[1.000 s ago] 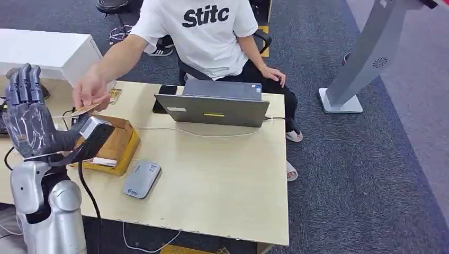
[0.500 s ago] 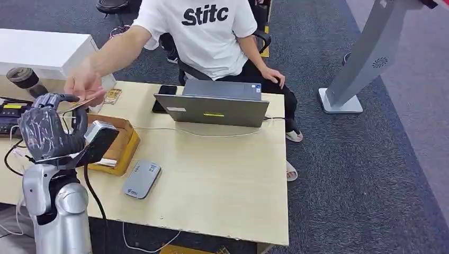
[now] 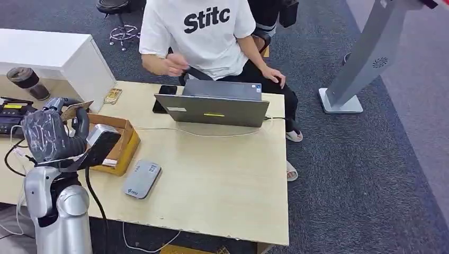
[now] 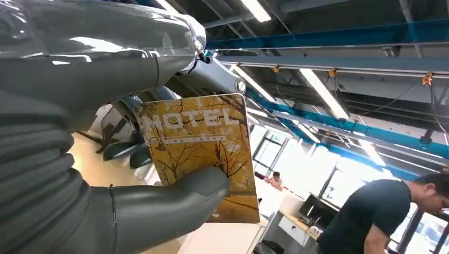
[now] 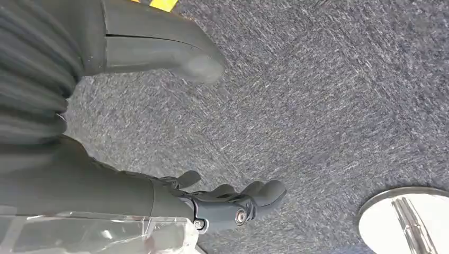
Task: Pass the card to the sensor for recognition and then transmit it.
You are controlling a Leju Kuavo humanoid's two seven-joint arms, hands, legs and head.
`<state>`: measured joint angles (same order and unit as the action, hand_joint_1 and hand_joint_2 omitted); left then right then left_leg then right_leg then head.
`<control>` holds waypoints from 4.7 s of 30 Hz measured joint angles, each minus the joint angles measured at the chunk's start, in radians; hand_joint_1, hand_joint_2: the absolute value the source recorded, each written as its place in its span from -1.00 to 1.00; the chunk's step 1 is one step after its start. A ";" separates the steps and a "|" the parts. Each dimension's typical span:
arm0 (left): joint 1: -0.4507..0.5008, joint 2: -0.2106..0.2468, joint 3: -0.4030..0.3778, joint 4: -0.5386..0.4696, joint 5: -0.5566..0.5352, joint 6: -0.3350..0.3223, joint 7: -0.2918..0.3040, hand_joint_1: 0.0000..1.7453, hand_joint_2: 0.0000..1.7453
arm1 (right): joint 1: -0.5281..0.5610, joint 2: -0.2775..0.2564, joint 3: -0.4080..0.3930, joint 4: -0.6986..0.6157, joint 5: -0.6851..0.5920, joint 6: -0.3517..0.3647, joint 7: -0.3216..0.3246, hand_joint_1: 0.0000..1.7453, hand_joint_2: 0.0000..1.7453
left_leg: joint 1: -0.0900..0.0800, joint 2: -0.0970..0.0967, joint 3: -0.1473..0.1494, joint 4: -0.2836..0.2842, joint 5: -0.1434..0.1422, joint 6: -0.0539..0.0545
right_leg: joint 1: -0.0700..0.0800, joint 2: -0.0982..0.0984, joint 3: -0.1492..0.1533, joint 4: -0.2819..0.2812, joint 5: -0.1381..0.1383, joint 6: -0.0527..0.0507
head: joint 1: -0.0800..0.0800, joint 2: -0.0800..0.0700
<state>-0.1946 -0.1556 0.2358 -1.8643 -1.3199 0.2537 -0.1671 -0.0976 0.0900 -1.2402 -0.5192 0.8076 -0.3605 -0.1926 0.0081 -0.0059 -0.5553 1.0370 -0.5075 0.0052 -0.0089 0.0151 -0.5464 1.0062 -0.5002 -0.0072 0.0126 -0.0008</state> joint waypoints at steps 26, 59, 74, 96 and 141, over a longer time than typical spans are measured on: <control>0.229 0.128 -0.221 0.109 0.051 -0.229 0.073 1.00 1.00 | 0.008 0.040 -0.008 -0.019 0.007 -0.013 0.058 -1.00 1.00 | 0.000 0.001 -0.001 0.000 0.000 0.000 | 0.000 0.000 -0.001 0.000 0.000 0.000 | 0.000 0.000; 0.319 0.209 -0.268 0.285 -0.136 -0.196 0.178 1.00 1.00 | 0.011 0.051 -0.011 -0.010 0.061 -0.037 0.077 -1.00 1.00 | 0.000 0.000 0.000 0.000 0.000 0.000 | 0.000 0.000 0.000 0.000 0.000 0.000 | 0.000 0.000; 0.317 0.208 -0.268 0.303 -0.142 -0.193 0.177 1.00 1.00 | 0.011 0.051 -0.011 -0.007 0.061 -0.037 0.077 -1.00 1.00 | 0.000 0.000 -0.001 0.000 0.000 0.000 | 0.000 0.000 -0.001 0.000 0.000 0.000 | 0.000 0.000; 0.332 0.178 -0.261 0.135 -0.039 -0.125 0.072 1.00 1.00 | 0.014 0.059 -0.022 -0.013 0.093 -0.050 0.101 -1.00 1.00 | 0.000 0.000 -0.001 0.000 0.000 0.000 | 0.000 0.000 -0.001 0.000 0.000 0.000 | 0.000 0.000; 0.251 0.183 -0.077 0.127 -0.162 -0.149 0.183 1.00 1.00 | 0.012 0.066 -0.034 -0.009 0.139 -0.052 0.105 -1.00 1.00 | 0.000 0.003 -0.001 -0.001 -0.001 0.000 | 0.000 0.003 -0.001 0.000 -0.001 0.000 | 0.000 0.000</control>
<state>0.0568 0.0271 0.1588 -1.7376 -1.4820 0.1049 0.0160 -0.0852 0.1556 -1.2737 -0.5283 0.9461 -0.4120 -0.0873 0.0085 -0.0027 -0.5561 1.0363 -0.5083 0.0054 -0.0089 0.0184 -0.5478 1.0063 -0.5007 -0.0073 0.0126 -0.0008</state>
